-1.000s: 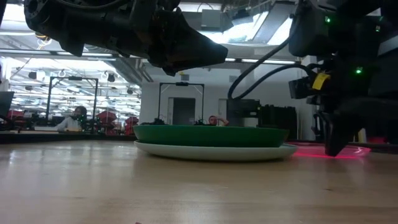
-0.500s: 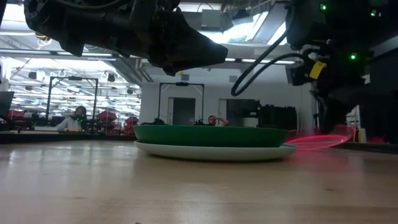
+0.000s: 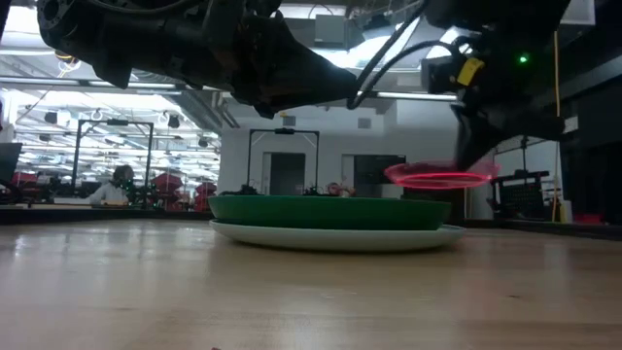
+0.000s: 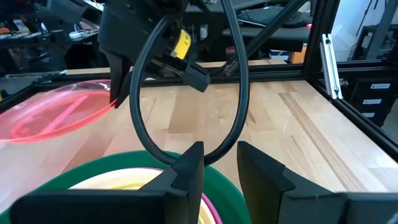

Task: Stack plastic plates
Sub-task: Stack the red plate on top of the light green plate

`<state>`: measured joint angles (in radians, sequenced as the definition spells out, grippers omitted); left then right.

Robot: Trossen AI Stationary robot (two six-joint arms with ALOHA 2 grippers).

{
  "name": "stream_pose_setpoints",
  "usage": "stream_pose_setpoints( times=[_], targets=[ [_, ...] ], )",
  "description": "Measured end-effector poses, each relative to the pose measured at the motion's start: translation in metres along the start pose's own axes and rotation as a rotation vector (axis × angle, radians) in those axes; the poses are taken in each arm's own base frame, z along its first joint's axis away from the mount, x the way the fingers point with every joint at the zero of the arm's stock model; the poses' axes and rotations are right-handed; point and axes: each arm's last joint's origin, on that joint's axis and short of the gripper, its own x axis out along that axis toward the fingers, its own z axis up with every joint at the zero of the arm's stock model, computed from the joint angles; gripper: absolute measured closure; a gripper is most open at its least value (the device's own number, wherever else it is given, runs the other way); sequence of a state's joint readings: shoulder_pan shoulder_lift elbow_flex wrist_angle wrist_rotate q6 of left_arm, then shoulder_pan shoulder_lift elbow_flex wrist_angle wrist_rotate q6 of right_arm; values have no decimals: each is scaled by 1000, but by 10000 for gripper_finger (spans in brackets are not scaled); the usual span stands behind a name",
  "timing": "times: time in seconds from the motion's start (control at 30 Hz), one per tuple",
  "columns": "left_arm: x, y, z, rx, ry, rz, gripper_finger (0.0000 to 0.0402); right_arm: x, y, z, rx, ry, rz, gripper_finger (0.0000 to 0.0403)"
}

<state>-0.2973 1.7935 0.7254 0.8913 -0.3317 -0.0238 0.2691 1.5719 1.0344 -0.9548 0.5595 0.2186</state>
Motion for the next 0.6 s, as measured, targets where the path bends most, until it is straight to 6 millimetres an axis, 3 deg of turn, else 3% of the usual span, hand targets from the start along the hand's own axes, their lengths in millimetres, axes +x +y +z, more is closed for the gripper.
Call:
stream_pose_setpoints(
  times=[0.2,0.6],
  targets=[
    [-3,-8,1,41,-18,-25,312,-1,2,12,-116,-108,17,402],
    [-22,-31,25,162,-103,-98,312,-6,10,30,-310,-306,131,402]
  ],
)
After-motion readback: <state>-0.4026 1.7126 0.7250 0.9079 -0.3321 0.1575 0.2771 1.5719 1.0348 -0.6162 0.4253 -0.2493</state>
